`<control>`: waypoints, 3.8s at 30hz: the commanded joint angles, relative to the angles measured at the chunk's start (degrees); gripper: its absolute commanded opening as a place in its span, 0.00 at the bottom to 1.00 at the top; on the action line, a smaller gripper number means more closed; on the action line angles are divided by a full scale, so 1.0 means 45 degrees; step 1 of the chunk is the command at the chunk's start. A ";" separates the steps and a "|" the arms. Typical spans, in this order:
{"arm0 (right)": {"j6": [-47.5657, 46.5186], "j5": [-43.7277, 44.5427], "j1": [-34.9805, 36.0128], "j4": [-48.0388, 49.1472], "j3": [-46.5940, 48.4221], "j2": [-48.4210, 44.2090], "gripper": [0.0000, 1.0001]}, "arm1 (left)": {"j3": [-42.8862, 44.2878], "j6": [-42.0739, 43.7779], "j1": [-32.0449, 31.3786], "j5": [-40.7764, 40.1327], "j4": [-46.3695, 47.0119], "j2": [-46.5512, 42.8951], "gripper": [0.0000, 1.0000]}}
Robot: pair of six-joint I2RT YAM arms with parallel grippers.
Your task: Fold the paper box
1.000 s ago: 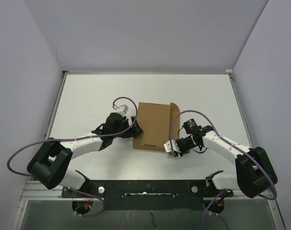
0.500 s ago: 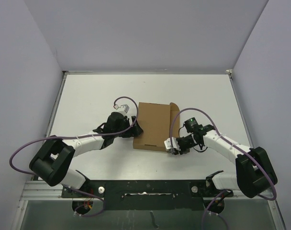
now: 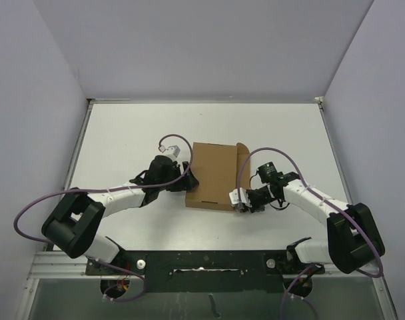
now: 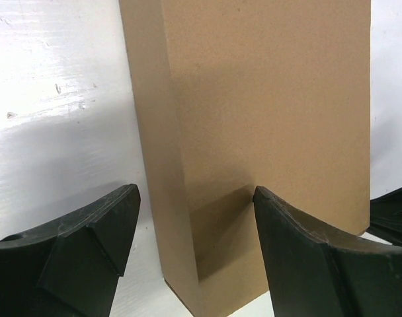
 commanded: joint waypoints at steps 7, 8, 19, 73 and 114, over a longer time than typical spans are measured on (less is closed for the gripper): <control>0.0481 -0.0199 -0.0336 -0.0304 0.0734 0.0566 0.08 | 0.0504 -0.0101 0.0334 0.0544 0.0292 0.0479 0.63; 0.0532 -0.0181 -0.0340 -0.0352 0.0777 0.0646 0.08 | 0.0490 -0.0118 0.0339 0.0566 0.0286 0.0502 0.63; 0.0851 -0.0354 -0.0769 -0.0755 0.1082 0.1150 0.07 | 0.0338 -0.0275 0.0592 0.0847 0.0475 0.0652 0.59; 0.3315 -0.0493 -0.0463 -0.0836 0.2226 0.2130 0.02 | 0.0890 -0.0237 0.0678 0.1505 0.0011 0.1139 0.54; 0.4594 0.1235 0.0520 -0.1446 0.3192 0.2734 0.02 | 0.1117 -0.0315 0.0556 0.1254 -0.0430 0.1135 0.51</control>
